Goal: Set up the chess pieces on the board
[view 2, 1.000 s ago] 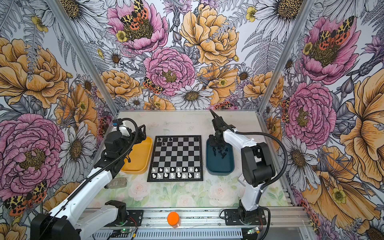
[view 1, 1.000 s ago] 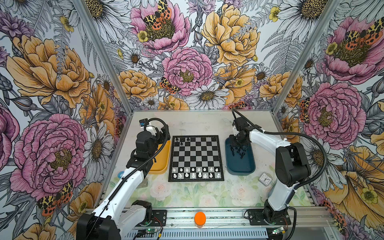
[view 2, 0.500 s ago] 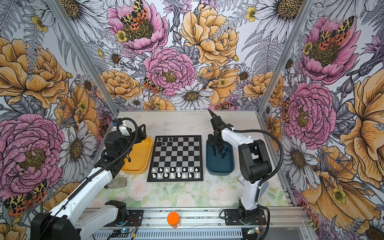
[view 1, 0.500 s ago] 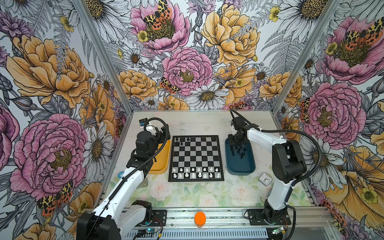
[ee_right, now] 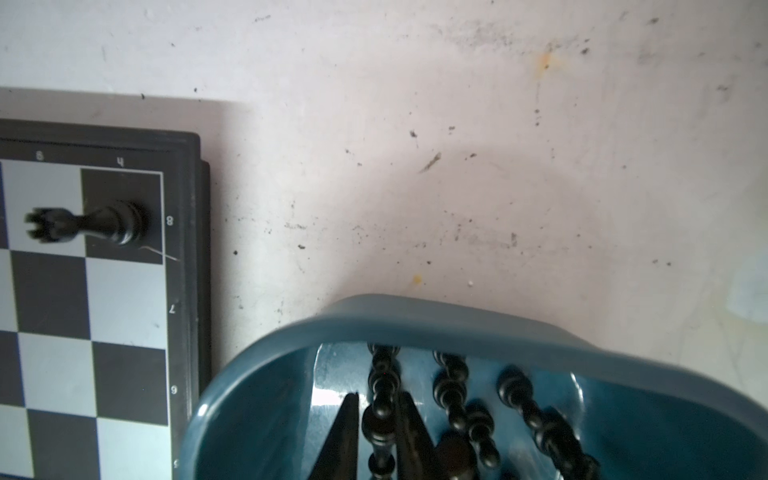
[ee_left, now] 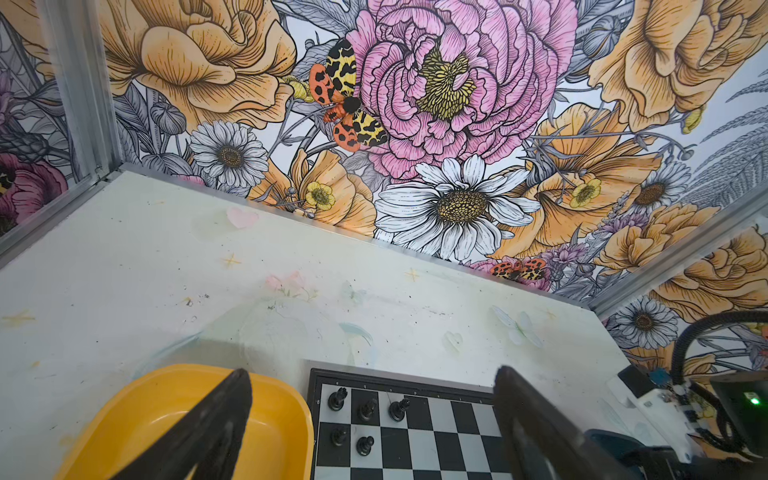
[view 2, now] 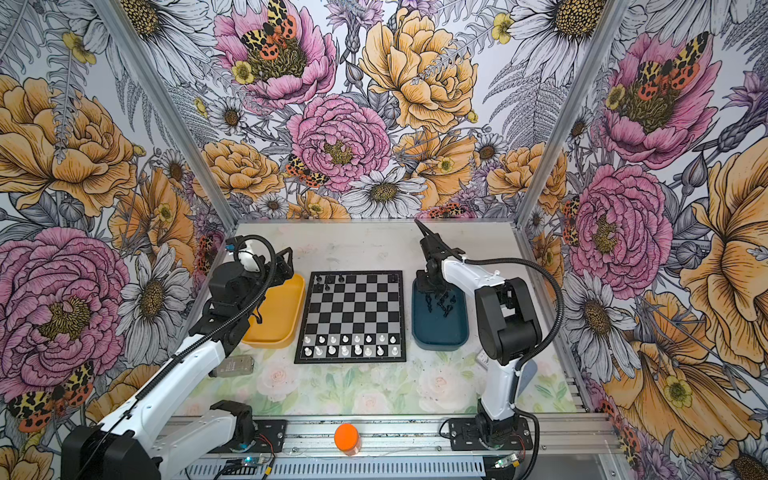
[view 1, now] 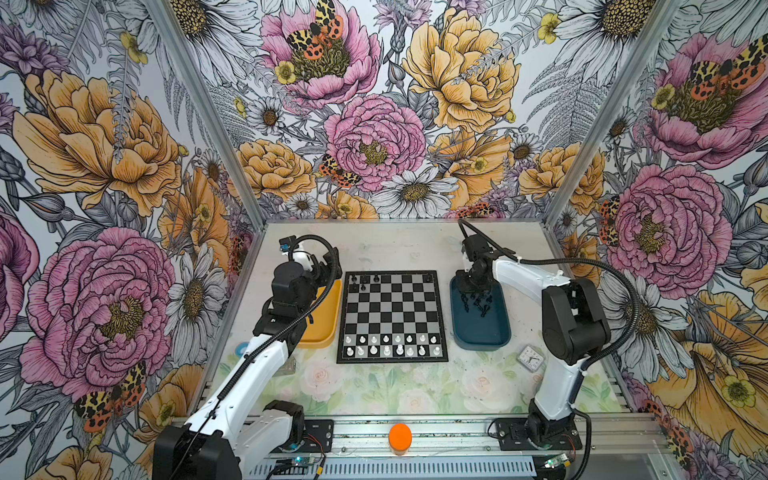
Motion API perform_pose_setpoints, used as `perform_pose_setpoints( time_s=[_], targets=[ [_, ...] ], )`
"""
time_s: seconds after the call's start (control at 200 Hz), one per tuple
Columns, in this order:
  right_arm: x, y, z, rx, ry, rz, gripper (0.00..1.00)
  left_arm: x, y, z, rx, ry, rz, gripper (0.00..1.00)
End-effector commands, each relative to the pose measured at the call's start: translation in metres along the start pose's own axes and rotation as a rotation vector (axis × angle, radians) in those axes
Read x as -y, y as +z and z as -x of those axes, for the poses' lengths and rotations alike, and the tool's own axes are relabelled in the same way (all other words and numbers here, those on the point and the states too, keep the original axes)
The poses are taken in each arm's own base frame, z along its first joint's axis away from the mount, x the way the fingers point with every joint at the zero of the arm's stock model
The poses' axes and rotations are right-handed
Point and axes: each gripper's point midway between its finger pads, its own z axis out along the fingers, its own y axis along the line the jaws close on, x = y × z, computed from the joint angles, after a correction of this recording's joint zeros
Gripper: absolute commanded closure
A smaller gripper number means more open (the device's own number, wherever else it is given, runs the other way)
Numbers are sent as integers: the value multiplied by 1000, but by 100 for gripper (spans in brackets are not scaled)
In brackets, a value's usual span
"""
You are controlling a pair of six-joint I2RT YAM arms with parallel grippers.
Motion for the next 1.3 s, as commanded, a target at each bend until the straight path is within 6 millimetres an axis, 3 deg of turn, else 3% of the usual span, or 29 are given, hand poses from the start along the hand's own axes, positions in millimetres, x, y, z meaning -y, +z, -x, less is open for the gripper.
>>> perform_pose_setpoints(
  time_s=[0.0,1.296],
  targets=[
    [-2,1,11,22,-22,-12,81,9,-2,4,14,-20,-44,8],
    [0,19,12,6,3,-31,82,12,-8,9,33,-26,-56,7]
  ],
)
